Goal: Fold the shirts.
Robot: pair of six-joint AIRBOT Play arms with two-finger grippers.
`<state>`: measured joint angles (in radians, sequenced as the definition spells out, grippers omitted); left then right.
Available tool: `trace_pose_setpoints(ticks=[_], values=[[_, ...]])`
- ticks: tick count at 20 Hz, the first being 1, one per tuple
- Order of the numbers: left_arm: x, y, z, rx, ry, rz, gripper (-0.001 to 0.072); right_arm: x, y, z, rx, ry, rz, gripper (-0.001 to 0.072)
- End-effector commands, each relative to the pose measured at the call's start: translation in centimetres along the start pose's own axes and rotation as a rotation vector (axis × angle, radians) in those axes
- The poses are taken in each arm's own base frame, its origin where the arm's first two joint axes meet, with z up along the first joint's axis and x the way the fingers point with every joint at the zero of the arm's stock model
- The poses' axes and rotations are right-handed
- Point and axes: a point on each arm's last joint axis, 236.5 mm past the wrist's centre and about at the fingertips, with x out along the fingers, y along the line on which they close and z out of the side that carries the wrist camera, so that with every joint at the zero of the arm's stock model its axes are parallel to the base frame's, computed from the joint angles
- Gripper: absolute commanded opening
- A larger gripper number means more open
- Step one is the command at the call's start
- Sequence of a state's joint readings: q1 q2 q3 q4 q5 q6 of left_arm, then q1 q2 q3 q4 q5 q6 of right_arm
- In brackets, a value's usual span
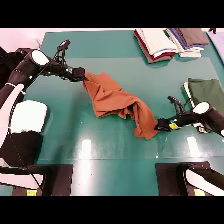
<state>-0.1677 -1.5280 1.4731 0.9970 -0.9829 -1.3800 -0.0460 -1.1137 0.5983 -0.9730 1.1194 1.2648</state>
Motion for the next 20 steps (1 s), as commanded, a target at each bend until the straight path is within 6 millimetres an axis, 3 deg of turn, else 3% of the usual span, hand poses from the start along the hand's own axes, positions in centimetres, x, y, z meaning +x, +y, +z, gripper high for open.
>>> trace_pose_setpoints(ticks=[1,3,5,7,9,10,13,14,16,18,20], values=[[-2.0,-0.9,1.1,0.045,-0.026,0.010,0.0023,-1.9,1.3,2.9,-0.110,-0.060,-0.030,0.0018],[-7.1,-3.0,4.6,0.137,-0.150,0.036,0.0023,-7.8,2.7,5.7,-0.200,-0.192,-0.077,0.0018],[-15.2,-6.4,8.4,0.251,-0.334,0.075,0.0023,-15.4,5.0,8.2,-0.268,-0.388,-0.111,0.0018],[-24.5,-10.8,10.4,0.348,-0.534,0.086,0.0023,-24.1,7.7,9.1,-0.330,-0.602,-0.154,0.0018],[-34.0,-15.5,10.2,0.426,-0.728,0.069,0.0023,-31.1,10.2,8.2,-0.383,-0.769,-0.204,0.0018],[-37.8,-17.4,9.5,0.457,-0.804,0.061,0.0023,-33.6,11.2,7.3,-0.405,-0.827,-0.227,0.0018],[-46.9,-21.4,6.3,0.530,-0.988,0.049,0.0022,-39.6,13.7,4.6,-0.449,-0.971,-0.296,0.0018],[-49.1,-22.1,5.4,0.548,-1.034,0.057,0.0022,-41.0,14.2,4.0,-0.450,-1.003,-0.314,0.0018],[-51.5,-22.8,4.5,0.566,-1.088,0.067,0.0022,-43.3,15.1,3.2,-0.442,-1.059,-0.334,0.0018],[-50.8,-22.2,4.9,0.562,-1.068,0.089,0.0022,-44.8,15.8,3.3,-0.443,-1.075,-0.336,0.0018],[-47.0,-19.8,6.4,0.536,-0.977,0.136,0.0022,-45.0,15.8,4.3,-0.425,-1.047,-0.316,0.0017]])
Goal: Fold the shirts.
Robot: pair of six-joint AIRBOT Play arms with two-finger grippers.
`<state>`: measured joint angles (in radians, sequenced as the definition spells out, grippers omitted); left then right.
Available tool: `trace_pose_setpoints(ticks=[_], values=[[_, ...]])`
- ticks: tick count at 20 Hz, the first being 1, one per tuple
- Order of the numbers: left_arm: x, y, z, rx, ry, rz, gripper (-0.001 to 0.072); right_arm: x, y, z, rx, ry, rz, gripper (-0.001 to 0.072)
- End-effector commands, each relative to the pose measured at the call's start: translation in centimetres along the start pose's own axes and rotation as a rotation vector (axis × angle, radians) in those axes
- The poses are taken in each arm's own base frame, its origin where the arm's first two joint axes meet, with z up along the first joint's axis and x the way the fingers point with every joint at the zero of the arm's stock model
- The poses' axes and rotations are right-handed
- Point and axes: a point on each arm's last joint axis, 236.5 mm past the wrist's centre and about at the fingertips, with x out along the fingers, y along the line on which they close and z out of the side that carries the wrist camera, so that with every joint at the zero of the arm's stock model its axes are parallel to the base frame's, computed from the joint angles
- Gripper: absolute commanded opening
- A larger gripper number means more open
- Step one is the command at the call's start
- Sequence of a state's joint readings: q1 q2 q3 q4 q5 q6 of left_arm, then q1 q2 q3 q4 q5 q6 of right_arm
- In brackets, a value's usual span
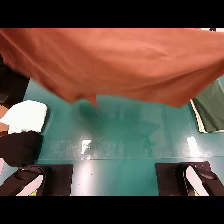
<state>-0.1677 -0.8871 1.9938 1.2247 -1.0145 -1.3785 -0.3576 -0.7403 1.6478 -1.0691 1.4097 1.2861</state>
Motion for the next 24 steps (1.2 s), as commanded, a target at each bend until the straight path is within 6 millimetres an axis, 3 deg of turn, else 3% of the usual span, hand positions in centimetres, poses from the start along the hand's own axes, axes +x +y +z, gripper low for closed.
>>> trace_pose_setpoints(ticks=[1,4,7,9,11,12,13,14,15,17,20,22,24], values=[[2.9,2.0,-4.0,0.006,0.117,0.047,0.0023,0.5,-0.8,1.3,0.033,0.033,0.002,0.0017],[10.3,4.6,-14.9,-0.053,0.370,0.056,0.0023,6.7,-2.3,-1.9,0.112,0.201,0.064,0.0017],[16.8,6.6,-28.3,-0.165,0.630,0.063,0.0024,15.1,-3.0,-9.5,0.191,0.472,0.119,0.0018],[19.5,7.5,-36.4,-0.236,0.771,0.077,0.0024,20.0,-3.8,-14.9,0.226,0.618,0.107,0.0018],[21.0,8.0,-42.6,-0.270,0.868,0.085,0.0024,24.0,-3.8,-18.5,0.268,0.700,0.131,0.0018],[21.2,8.1,-44.6,-0.287,0.905,0.090,0.0025,25.5,-3.8,-19.7,0.279,0.724,0.137,0.0022],[21.1,8.3,-46.1,-0.291,0.938,0.100,0.0054,26.7,-4.0,-20.6,0.305,0.740,0.130,0.0143],[20.9,8.5,-46.5,-0.287,0.953,0.109,0.0347,27.6,-4.3,-21.2,0.344,0.748,0.116,0.0388],[20.5,8.9,-46.3,-0.284,0.961,0.117,0.0601,28.0,-4.4,-21.6,0.359,0.753,0.116,0.0440],[18.5,10.0,-45.7,-0.302,1.031,0.126,0.0610,27.5,-4.3,-21.3,0.385,0.750,0.141,0.0438],[12.4,11.1,-45.8,-0.362,1.202,0.147,0.0610,24.9,-3.2,-20.3,0.376,0.721,0.205,0.0429],[8.7,10.4,-47.3,-0.410,1.269,0.157,0.0611,23.1,-2.2,-20.5,0.374,0.699,0.217,0.0429],[4.7,8.4,-49.8,-0.464,1.319,0.173,0.0611,21.3,-1.1,-21.3,0.363,0.699,0.225,0.0429]])
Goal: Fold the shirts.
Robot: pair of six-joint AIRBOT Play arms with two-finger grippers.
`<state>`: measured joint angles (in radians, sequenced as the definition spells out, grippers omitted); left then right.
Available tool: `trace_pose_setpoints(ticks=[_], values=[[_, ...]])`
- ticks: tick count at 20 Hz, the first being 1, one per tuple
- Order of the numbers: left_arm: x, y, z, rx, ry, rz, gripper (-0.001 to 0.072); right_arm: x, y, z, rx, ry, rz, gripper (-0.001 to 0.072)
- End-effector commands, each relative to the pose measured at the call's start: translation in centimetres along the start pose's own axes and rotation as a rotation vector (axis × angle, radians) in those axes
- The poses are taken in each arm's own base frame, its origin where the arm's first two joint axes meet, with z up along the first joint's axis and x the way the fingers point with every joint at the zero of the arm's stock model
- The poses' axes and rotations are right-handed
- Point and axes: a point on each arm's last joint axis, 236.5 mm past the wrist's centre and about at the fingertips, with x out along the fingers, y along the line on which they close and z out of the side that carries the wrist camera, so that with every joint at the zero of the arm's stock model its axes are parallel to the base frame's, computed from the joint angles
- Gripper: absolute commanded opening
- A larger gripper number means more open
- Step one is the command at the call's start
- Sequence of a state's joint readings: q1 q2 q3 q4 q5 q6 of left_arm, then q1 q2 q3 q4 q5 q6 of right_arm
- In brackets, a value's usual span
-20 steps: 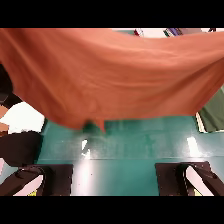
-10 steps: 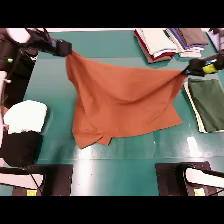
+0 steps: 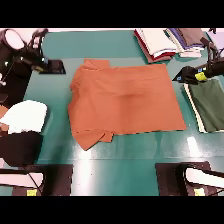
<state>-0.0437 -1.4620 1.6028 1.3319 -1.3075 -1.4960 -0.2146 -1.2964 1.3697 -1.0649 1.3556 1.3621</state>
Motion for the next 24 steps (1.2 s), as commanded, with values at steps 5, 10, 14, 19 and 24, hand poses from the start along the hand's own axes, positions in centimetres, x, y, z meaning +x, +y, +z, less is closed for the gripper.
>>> trace_pose_setpoints(ticks=[5,10,14,19,24], values=[[3.7,-1.3,-20.0,-0.209,0.257,-0.090,0.0611,-1.4,2.7,-5.2,-0.045,-0.039,0.025,0.0429],[5.6,-3.6,-26.9,-0.316,0.342,-0.184,0.0611,-2.3,3.4,-5.0,-0.062,-0.080,0.023,0.0429],[7.3,-6.4,-27.9,-0.292,0.324,-0.233,0.0610,-2.3,3.4,-5.1,-0.062,-0.078,0.023,0.0429],[7.9,-7.4,-26.2,-0.298,0.244,-0.252,0.0169,-2.4,3.1,-5.3,-0.056,-0.069,0.022,0.0429],[7.0,-7.6,-23.2,-0.264,0.173,-0.255,0.0023,-2.3,-2.1,-9.2,0.083,0.008,-0.032,0.0429]])
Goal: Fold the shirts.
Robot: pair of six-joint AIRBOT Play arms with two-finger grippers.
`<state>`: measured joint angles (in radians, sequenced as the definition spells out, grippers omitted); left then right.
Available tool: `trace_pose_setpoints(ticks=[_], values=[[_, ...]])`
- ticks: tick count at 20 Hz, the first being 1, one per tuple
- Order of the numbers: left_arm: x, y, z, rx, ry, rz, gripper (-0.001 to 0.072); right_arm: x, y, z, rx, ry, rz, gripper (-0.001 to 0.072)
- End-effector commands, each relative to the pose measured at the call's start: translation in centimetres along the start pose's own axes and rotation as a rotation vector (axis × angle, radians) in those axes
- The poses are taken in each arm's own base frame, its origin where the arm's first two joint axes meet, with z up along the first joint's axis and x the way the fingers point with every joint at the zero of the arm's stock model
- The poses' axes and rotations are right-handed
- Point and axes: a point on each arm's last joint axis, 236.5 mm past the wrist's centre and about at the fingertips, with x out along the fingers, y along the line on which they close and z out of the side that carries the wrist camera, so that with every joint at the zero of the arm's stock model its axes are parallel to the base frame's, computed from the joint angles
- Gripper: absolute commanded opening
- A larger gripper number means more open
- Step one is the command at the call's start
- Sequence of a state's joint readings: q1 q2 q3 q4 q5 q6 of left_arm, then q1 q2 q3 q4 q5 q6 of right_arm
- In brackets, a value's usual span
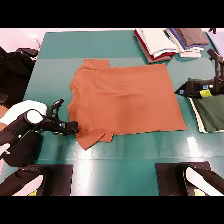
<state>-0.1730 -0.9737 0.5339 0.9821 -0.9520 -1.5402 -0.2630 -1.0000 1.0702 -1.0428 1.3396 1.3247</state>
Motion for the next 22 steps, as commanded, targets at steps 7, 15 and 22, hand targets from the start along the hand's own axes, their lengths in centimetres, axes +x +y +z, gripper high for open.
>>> trace_pose_setpoints(ticks=[7,15,22], values=[[-4.1,-3.7,6.0,0.133,-0.162,-0.023,0.0023,1.5,-15.5,-16.3,0.580,0.187,-0.202,0.0462],[-4.1,-3.7,5.6,0.134,-0.145,-0.022,0.0023,7.5,-15.3,-14.4,0.735,0.122,0.010,0.0447],[-4.5,-4.0,5.6,0.141,-0.151,-0.026,0.0023,10.8,-11.2,-9.8,0.479,0.134,0.014,0.0025]])
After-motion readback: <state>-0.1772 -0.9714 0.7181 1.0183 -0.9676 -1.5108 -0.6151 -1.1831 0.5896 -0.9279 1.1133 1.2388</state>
